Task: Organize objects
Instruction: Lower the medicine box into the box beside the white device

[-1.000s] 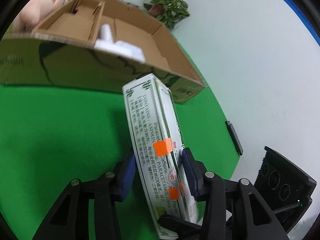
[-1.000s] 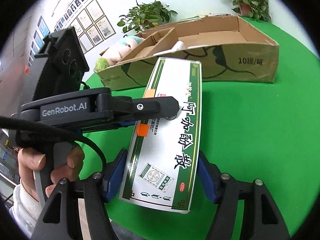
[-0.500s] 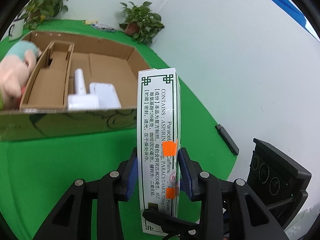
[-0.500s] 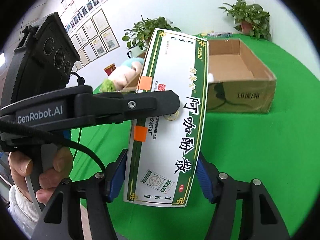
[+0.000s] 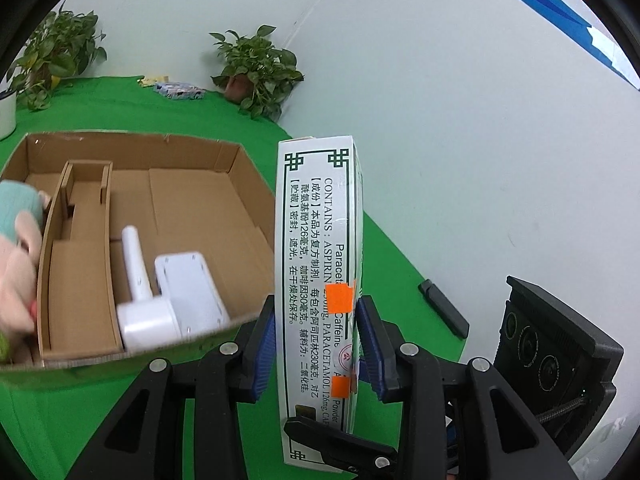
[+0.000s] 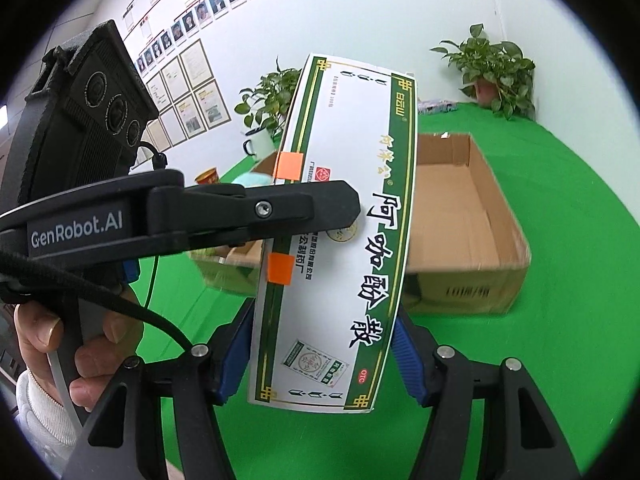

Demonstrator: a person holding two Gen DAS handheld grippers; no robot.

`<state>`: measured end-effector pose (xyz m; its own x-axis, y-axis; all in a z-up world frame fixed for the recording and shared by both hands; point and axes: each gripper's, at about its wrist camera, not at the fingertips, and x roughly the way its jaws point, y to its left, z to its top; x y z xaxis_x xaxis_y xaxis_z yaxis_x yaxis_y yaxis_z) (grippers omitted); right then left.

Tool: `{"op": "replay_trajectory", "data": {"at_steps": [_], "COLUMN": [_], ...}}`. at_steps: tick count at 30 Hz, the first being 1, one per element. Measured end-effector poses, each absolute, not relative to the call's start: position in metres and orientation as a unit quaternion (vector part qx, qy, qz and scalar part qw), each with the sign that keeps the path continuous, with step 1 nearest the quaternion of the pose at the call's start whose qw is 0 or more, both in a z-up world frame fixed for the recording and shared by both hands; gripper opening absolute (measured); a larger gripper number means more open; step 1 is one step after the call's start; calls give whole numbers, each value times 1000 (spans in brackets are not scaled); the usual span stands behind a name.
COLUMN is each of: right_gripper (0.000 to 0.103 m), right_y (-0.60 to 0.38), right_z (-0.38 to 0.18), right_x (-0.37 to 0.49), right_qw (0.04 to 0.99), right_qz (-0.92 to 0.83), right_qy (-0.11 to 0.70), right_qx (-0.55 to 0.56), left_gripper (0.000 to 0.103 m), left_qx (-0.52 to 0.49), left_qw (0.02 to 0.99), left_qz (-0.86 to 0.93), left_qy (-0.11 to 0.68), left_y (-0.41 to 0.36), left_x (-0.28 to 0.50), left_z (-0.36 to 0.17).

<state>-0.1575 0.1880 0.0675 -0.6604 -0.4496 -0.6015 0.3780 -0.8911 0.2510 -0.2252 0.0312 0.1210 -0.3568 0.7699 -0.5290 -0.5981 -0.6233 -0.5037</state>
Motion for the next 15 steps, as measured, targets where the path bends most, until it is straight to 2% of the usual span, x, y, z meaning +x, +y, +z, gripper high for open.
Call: {"op": "replay_trajectory", "data": {"at_steps": [8,15], "right_gripper": [62,62], "right_y": [206,213], "right_z": [89,85], "right_x": [-218,-278], "right_qw": [230,230], "right_qz": [-902,-879], "right_qy": [-49,-58], "right_qx": [362,414], "left_gripper": [35,35], "left_qx": [-393,-446], "left_qw": [421,412], "left_qz": [807,778], "left_qy": [-131,-161], "left_y": [43,57], "left_x": [-289,-364], "left_z": [149,132]}}
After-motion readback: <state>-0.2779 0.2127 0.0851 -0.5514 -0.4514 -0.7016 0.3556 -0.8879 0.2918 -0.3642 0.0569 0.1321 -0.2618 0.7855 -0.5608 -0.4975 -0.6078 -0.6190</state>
